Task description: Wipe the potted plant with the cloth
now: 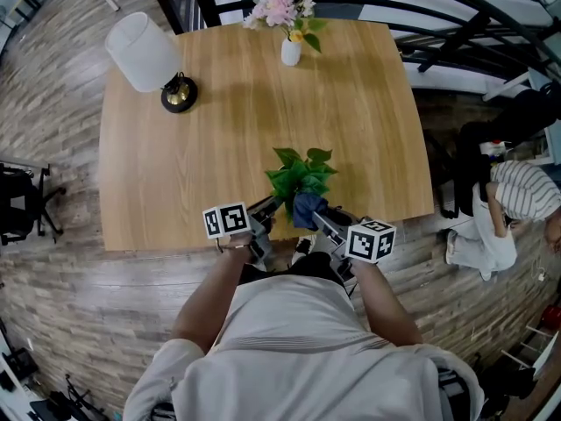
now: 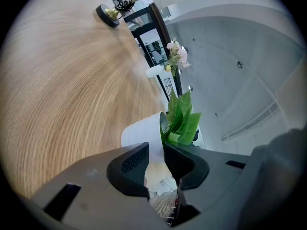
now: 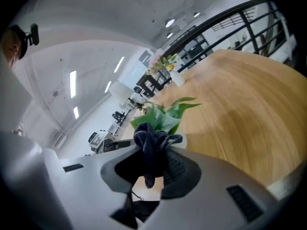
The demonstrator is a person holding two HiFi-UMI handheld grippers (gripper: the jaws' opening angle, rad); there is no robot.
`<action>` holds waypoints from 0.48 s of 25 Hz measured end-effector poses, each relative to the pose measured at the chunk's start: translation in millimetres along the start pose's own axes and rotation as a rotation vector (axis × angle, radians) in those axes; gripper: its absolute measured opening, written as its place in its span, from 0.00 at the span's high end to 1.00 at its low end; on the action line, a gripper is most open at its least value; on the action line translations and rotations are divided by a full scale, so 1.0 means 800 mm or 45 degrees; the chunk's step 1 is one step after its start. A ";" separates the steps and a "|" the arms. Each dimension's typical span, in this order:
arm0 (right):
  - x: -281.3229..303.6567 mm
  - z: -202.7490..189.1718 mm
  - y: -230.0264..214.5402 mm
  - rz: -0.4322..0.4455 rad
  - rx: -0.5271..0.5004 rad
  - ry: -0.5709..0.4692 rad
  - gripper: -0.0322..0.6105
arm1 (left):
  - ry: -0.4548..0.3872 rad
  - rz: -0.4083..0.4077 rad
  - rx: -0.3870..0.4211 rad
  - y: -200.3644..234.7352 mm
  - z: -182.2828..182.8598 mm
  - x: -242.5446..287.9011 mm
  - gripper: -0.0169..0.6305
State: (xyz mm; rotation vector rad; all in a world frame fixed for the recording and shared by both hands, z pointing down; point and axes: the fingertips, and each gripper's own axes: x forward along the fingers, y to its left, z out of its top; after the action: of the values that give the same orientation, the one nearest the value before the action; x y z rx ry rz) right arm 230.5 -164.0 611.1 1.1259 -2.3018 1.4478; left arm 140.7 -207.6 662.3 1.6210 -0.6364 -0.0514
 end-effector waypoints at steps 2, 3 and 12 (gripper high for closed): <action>-0.011 0.003 -0.027 -0.073 0.065 -0.046 0.74 | 0.003 -0.003 -0.001 0.001 0.000 -0.001 0.82; -0.017 0.004 -0.044 -0.131 0.091 -0.066 0.74 | 0.006 -0.006 -0.002 0.001 0.000 -0.001 0.82; -0.084 0.055 -0.074 -0.462 0.037 -0.327 0.74 | -0.042 0.004 0.120 -0.013 0.017 -0.007 0.82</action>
State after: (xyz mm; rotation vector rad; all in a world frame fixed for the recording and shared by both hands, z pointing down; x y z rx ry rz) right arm 327.4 -181.2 594.0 1.7204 -2.0819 1.2632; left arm 134.6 -217.2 648.3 1.7131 -0.6755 -0.0463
